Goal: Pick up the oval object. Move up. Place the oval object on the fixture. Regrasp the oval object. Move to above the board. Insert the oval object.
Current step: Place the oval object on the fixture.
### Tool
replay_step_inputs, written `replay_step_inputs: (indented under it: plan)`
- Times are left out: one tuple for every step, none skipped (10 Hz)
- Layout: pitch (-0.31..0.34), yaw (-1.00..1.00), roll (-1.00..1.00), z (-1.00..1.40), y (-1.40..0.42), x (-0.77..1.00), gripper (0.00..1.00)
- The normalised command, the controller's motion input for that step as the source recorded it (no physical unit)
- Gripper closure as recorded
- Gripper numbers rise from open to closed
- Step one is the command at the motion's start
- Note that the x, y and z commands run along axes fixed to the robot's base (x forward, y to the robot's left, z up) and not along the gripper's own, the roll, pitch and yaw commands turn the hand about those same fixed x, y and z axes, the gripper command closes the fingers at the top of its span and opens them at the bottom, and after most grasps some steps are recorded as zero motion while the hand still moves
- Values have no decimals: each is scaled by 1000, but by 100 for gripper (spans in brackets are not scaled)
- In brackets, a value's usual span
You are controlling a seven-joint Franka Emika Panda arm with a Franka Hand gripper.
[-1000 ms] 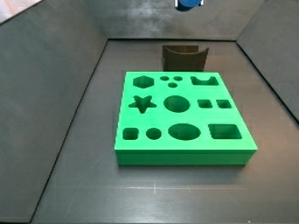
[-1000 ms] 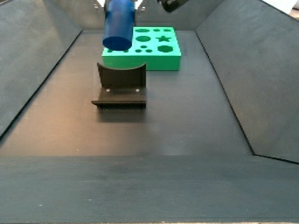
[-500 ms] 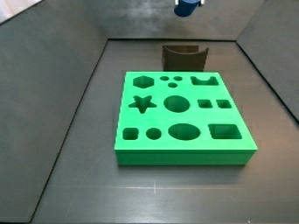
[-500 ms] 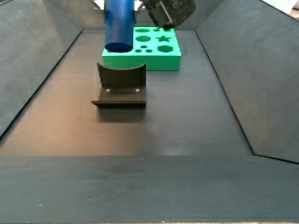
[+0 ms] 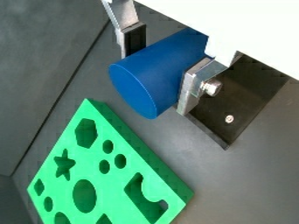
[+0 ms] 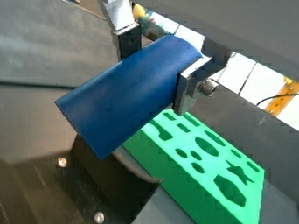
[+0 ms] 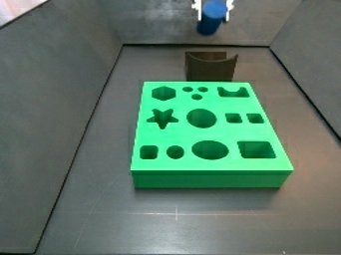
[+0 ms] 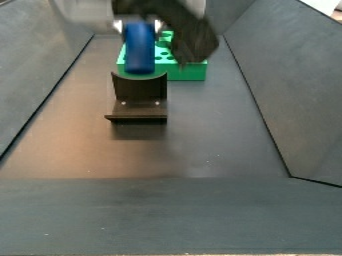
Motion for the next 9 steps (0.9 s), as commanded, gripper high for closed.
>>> replay_step_inputs:
  plan:
    - [155, -191, -757, -1000, 138, 172, 100]
    - [107, -203, -542, -1000, 141, 178, 100]
    - [74, -205, -380, -1000, 145, 183, 100]
    - [38, -190, -231, -1000, 134, 194, 100]
    - [15, -181, -199, -974, 132, 194, 100]
    - [-3, -164, -180, -777, 111, 150, 100]
    - [-19, -138, -169, -524, 83, 121, 100]
    - [-30, -106, -156, -312, 65, 93, 100]
    - [-40, -95, -149, -242, 69, 83, 100]
